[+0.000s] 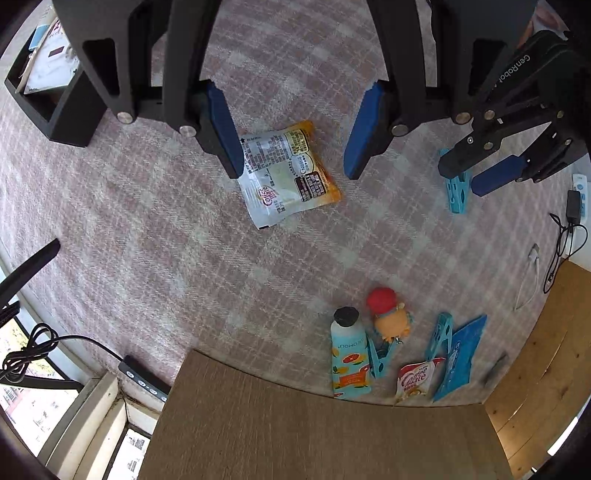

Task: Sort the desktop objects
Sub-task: 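Grasp the blue clothespin with the left gripper while the right grasps the snack packet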

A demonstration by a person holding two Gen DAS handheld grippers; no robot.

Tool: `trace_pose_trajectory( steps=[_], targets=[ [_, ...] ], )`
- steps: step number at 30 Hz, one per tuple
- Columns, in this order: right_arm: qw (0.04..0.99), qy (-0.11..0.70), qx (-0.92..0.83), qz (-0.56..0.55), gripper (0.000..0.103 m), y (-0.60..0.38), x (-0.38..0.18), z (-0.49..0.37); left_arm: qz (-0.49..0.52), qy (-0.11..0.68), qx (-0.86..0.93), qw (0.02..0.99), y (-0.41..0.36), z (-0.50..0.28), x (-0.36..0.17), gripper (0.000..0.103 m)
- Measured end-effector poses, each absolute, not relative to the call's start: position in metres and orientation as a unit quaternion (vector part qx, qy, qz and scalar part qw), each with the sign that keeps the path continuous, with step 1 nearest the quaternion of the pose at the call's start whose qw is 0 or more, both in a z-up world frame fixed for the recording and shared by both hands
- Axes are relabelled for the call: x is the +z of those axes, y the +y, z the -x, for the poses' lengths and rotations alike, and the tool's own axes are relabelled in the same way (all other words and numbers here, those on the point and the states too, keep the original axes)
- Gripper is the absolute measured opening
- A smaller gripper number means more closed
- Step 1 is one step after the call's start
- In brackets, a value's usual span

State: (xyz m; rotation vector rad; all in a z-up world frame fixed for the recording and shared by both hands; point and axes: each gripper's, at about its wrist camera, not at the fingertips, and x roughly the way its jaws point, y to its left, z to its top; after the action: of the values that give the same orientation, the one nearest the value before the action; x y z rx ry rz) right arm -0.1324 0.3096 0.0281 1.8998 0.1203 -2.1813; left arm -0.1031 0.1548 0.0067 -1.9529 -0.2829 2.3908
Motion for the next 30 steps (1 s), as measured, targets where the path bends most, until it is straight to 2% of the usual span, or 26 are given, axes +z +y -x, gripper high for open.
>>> trace_pose_trajectory(
  steps=[6, 10, 15, 17, 19, 21, 22, 25, 30],
  targets=[
    [0.121, 0.036, -0.742, -0.658, 0.056, 0.313, 0.017, 0.139, 0.630, -0.081, 0.772, 0.014, 0.159, 0.106, 0.004, 0.044],
    [0.129, 0.024, -0.742, -0.658, 0.067, 0.313, 0.014, 0.141, 0.627, -0.073, 0.775, 0.011, 0.162, 0.107, 0.004, 0.044],
    [0.119, 0.051, -0.745, -0.655, 0.066, 0.307, 0.013, 0.137, 0.623, -0.054, 0.780, 0.008, 0.169, 0.105, 0.004, 0.042],
    [0.111, 0.058, -0.746, -0.653, 0.062, 0.306, 0.013, 0.137, 0.620, -0.046, 0.783, 0.002, 0.174, 0.102, 0.005, 0.033],
    [0.102, 0.061, -0.748, -0.653, 0.051, 0.308, 0.014, 0.138, 0.618, -0.044, 0.785, -0.006, 0.173, 0.100, 0.005, 0.027],
    [0.096, 0.056, -0.748, -0.654, 0.044, 0.312, 0.015, 0.139, 0.617, -0.045, 0.786, -0.009, 0.171, 0.099, 0.005, 0.021],
    [0.094, 0.053, -0.748, -0.655, 0.040, 0.316, 0.016, 0.140, 0.616, -0.049, 0.786, -0.006, 0.170, 0.098, 0.005, 0.022],
    [0.087, 0.042, -0.749, -0.656, 0.035, 0.321, 0.017, 0.140, 0.615, -0.059, 0.786, 0.000, 0.166, 0.097, 0.006, 0.021],
    [0.076, 0.030, -0.753, -0.653, 0.033, 0.325, 0.018, 0.135, 0.617, -0.079, 0.783, -0.001, 0.154, 0.091, 0.007, 0.021]
  ],
)
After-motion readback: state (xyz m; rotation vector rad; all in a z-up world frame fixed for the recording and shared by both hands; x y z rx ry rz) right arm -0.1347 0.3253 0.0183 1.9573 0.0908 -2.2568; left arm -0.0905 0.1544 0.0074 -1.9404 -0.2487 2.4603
